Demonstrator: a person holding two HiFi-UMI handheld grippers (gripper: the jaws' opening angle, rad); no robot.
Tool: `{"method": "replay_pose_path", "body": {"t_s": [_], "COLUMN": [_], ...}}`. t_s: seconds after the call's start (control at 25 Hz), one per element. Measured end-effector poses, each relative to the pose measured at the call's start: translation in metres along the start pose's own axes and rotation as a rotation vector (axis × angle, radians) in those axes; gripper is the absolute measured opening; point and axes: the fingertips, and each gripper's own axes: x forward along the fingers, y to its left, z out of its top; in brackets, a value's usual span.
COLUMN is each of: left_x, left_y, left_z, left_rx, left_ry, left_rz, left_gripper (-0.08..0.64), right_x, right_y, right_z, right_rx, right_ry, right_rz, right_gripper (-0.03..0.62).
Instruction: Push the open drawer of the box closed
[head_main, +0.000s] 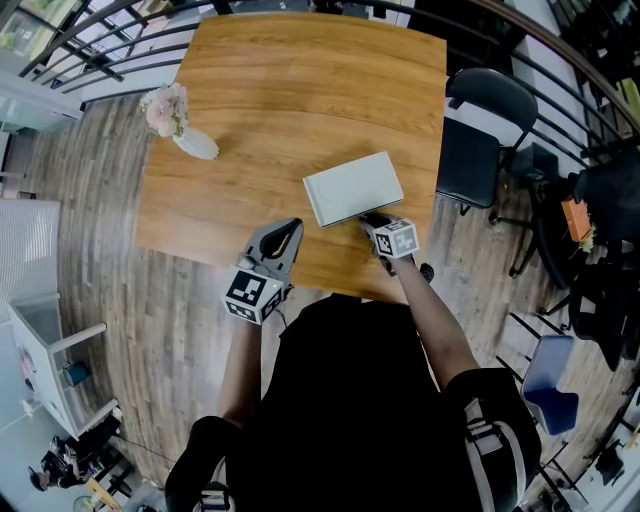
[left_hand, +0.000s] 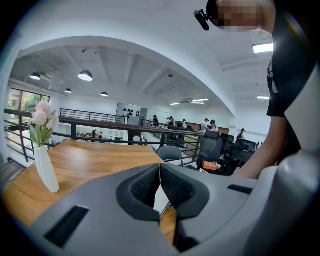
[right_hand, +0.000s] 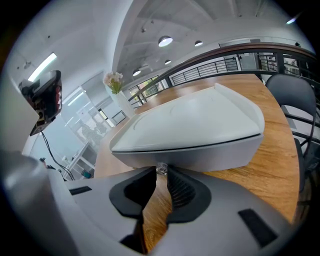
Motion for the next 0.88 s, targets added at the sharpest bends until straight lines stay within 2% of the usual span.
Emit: {"method": "replay_pose_path", "body": {"t_s": [0.88], "left_x": [-0.0063], "left_y": [-0.003], "left_z": [0.0023], "left_rx": [0.008], "left_ry": [-0.007], "left_rz": [0.004], "left_gripper": [0.023], "right_x": [-0.0009], "right_y": [0.0008], "right_z": [0.0011], "right_rx": [-0.018], "right_ry": [0.0], "right_rz": [-0.004], "right_gripper": [0.083]}}
